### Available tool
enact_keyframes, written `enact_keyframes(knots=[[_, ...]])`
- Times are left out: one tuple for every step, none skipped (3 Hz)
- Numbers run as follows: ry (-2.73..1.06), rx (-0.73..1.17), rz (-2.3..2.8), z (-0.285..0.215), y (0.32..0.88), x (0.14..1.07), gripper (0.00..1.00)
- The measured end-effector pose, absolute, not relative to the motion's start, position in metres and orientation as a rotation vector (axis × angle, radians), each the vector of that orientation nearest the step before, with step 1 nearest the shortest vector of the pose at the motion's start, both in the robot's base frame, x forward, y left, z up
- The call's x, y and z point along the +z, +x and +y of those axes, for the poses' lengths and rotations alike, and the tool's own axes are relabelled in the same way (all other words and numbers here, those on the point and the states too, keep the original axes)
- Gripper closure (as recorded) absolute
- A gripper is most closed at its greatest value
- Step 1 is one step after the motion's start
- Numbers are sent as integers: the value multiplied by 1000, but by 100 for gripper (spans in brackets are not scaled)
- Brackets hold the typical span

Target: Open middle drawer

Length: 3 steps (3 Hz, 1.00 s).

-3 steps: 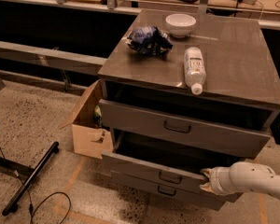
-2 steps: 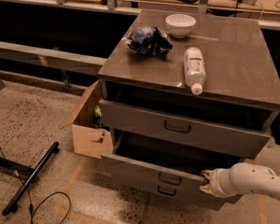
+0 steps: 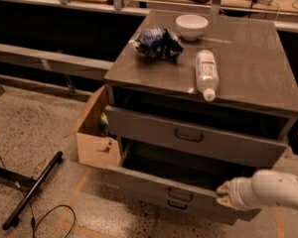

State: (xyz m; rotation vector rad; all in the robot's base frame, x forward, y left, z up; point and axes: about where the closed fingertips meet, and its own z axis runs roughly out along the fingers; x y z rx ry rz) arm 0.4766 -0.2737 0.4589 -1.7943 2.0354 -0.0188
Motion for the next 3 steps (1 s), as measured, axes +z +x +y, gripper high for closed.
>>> enact_keyframes(knots=[[-1800,-9,2036,-271,466,491,14],[-1791,-21,2043,-267,459,520,15],[-1776,-51,2038,-267,461,531,38]])
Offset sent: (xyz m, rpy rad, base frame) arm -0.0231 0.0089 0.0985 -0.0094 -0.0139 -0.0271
